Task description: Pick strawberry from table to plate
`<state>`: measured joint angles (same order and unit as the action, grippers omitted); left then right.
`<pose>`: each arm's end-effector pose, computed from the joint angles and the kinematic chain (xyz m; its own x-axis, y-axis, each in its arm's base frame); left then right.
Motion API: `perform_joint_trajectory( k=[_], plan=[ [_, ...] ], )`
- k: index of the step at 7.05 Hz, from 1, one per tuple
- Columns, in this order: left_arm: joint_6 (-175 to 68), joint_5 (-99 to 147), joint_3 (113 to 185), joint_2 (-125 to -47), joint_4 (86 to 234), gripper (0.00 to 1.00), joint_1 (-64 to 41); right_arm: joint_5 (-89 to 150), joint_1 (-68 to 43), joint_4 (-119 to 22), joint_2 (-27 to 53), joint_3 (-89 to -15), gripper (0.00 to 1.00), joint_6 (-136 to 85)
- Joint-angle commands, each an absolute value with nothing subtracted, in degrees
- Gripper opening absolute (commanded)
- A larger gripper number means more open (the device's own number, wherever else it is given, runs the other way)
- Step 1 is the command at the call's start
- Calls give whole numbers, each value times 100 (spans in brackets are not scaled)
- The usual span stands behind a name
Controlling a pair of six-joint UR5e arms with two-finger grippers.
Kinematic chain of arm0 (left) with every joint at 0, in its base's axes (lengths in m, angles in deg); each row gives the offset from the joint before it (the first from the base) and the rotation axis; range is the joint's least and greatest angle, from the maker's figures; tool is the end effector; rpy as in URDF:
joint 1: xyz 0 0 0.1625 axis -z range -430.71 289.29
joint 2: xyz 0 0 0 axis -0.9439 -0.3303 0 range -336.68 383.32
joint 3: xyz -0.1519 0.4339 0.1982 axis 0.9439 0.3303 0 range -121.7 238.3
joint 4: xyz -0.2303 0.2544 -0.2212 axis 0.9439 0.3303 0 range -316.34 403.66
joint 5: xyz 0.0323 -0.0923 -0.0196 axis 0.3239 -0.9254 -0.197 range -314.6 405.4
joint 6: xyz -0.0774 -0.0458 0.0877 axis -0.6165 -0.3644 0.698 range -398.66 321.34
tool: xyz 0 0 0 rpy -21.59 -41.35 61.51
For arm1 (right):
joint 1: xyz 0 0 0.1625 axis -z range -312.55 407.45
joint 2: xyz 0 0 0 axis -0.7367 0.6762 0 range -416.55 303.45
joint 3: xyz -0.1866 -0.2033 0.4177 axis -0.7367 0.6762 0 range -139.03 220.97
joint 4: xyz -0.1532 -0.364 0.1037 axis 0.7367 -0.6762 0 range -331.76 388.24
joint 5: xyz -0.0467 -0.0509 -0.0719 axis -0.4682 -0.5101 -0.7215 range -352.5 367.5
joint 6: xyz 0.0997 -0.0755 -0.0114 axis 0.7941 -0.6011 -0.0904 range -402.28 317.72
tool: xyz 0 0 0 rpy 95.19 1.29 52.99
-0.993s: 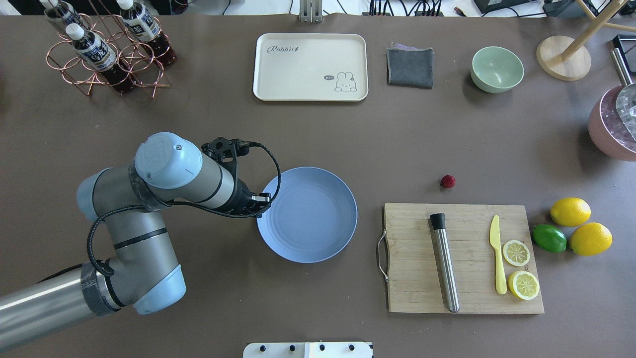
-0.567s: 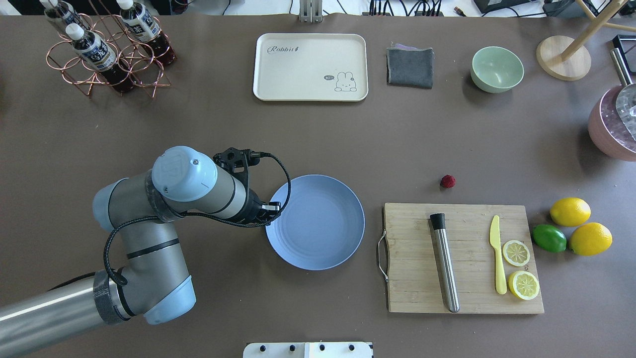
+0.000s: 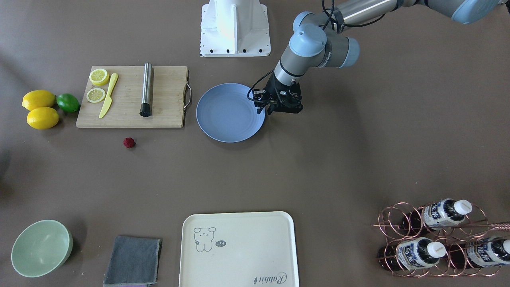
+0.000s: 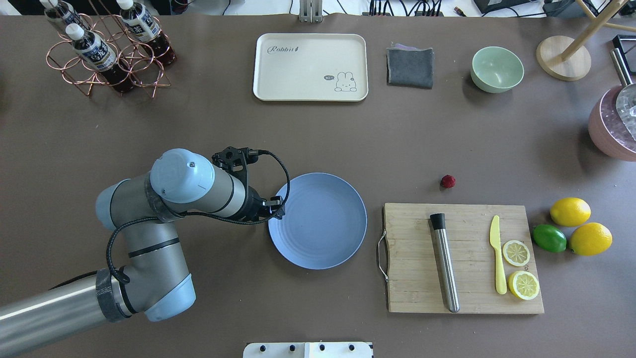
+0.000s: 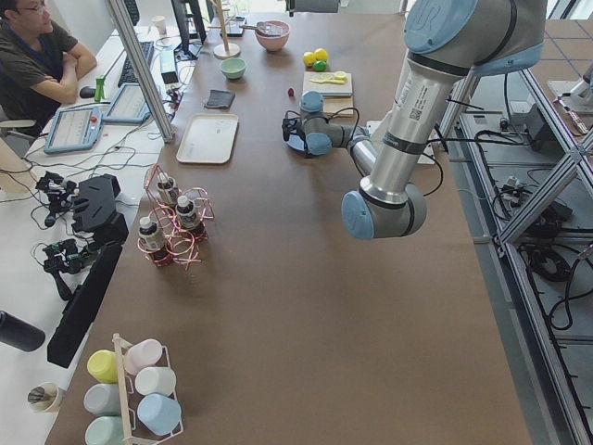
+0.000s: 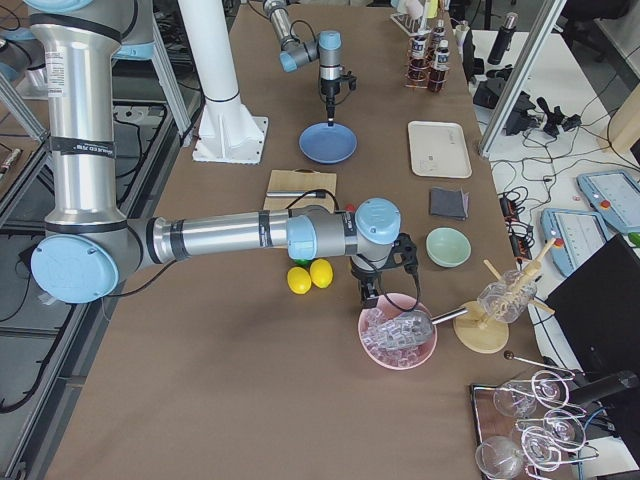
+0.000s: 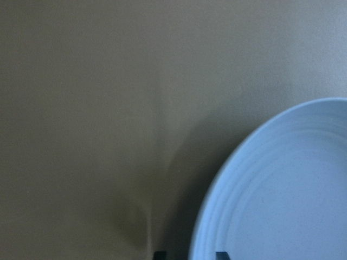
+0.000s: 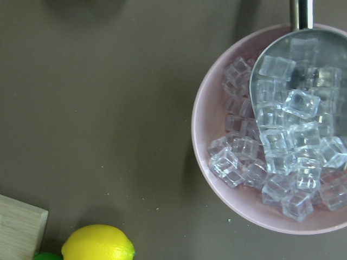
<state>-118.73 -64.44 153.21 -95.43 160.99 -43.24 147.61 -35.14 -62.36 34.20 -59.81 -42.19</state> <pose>0.5914 -0.4098 0.3576 0.4532 -0.0528 -0.8898 0.0940 0.9955 -0.0112 -0.0259 -0.4858 0.6591 0.6199 -0.2058 0.7572 0.1261 0.9786 0.1627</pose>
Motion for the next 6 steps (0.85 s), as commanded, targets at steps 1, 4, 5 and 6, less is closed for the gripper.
perform_joint_trajectory(
  k=[1,4,5,6],
  plan=[
    [-11786,-6473,15489,-9323,16091,96,-4110,14734,-2791,-6150,3224,-6544,100,-2497],
    [-10701,-6630,15647,-8709,16021,97,-3602,13500,-834,-4062,2899,-6381,98,983],
    [-10382,-6736,15665,-8472,16003,97,-3347,13050,-236,-4040,2619,-6362,98,1723],
    [-10109,-6859,15674,-8330,16003,97,-3144,12855,171,-4040,2459,-6293,98,1870]
  ],
)
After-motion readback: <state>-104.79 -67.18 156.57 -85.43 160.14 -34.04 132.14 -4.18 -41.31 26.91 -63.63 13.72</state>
